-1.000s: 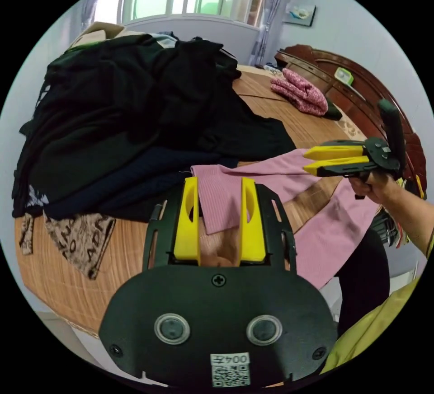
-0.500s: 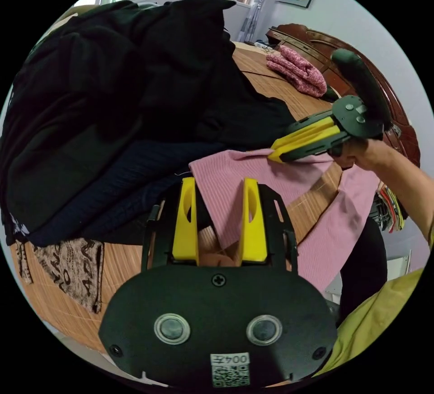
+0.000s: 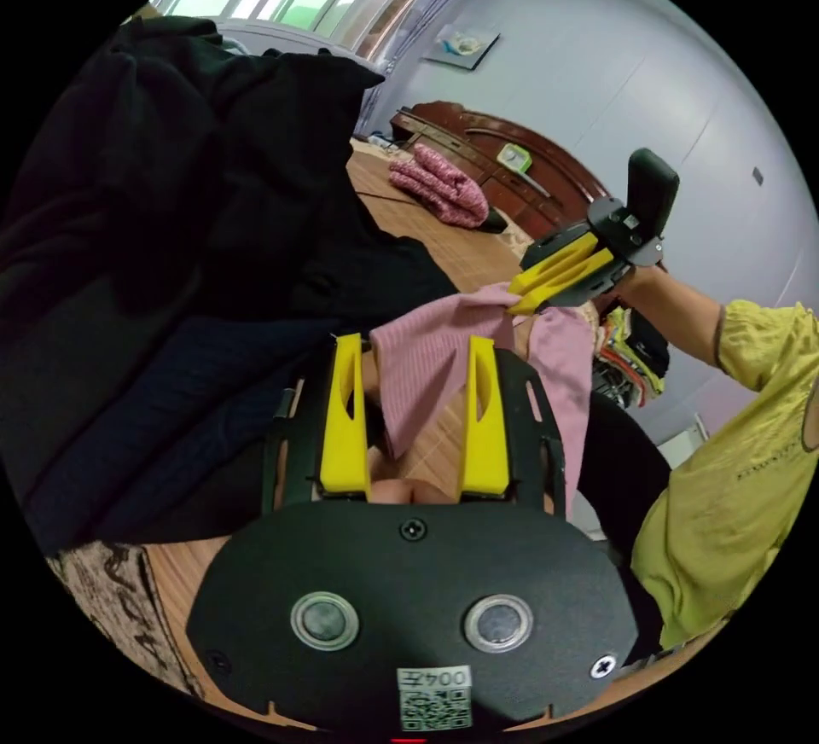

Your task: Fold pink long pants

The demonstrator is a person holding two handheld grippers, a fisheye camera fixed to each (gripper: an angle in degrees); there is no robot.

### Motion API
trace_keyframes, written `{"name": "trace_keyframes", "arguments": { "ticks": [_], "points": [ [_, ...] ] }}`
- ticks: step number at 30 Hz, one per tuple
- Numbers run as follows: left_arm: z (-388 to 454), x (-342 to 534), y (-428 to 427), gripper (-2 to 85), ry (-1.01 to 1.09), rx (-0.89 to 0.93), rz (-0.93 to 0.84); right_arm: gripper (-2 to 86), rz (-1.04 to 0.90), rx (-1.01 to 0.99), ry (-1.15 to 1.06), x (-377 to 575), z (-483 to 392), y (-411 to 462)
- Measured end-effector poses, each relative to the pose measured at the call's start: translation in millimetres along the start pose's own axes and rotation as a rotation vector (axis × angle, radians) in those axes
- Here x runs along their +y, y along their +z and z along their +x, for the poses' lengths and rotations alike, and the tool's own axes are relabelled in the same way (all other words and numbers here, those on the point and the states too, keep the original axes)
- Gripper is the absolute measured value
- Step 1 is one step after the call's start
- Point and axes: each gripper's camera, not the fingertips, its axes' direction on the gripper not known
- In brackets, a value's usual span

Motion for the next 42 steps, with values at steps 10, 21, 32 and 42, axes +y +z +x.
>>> {"name": "trace_keyframes", "arguments": {
  "ticks": [10, 21, 32, 42],
  "points": [
    [53.9, -80.0, -35.2, 2.4, 0.286, 0.116, 0.086, 2.3, 0.107, 0.073, 0.184, 26.5, 28.0, -31.9],
    [95.1, -12.8, 3.9, 2.8, 0.405, -0.304, -0.416, 5.6, 0.06, -0.263, 0.473, 64.3, -12.7, 83.6],
    [92.8, 18.6, -91.9, 6.2, -0.043, -0.228, -0.137, 6.3, 0.178, -0.408, 0.57, 162.0, -34.7, 18.8],
    [166.7, 18.0, -13.9, 13.9, -0.19, -0.321, -0.302, 0.1, 0.326, -0.373, 0.715, 274.7, -84.1, -74.3]
  ]
}}
